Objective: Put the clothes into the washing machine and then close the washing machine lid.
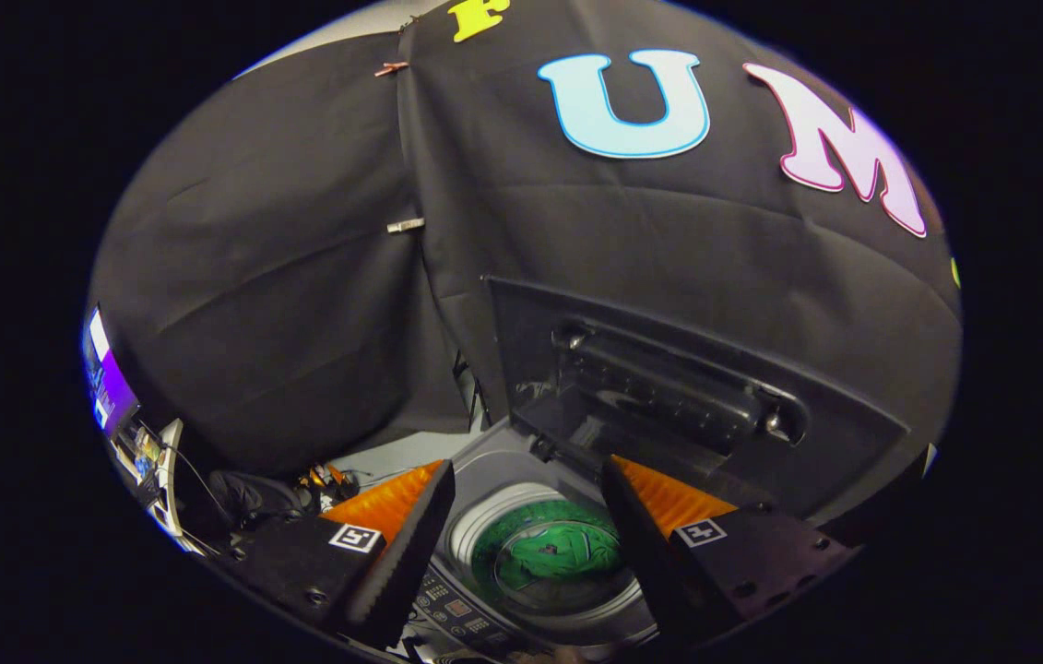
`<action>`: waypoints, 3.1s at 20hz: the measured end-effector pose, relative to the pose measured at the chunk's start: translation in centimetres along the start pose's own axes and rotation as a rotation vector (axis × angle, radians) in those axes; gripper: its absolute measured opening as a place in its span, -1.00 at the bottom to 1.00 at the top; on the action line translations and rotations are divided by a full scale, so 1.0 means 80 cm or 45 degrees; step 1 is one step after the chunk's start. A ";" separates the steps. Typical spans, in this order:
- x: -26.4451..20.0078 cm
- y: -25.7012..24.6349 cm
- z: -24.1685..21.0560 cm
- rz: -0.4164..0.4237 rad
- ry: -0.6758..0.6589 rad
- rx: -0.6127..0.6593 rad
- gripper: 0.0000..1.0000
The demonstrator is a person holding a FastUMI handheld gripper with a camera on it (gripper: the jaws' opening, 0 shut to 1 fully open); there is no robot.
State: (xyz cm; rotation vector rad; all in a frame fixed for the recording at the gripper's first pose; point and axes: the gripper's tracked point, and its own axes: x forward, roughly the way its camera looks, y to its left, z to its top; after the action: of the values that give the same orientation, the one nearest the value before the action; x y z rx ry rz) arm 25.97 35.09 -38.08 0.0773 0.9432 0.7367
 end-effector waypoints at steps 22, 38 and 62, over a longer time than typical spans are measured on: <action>-0.045 -0.208 0.124 -0.723 -0.573 0.198 0.98; -0.016 -0.249 0.090 -0.792 -0.403 0.290 0.97; -0.091 -0.123 -0.057 -0.772 -0.208 0.350 0.98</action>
State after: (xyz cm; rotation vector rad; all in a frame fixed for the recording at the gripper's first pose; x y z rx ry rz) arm 25.18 22.08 -39.27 0.0852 0.8442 0.0379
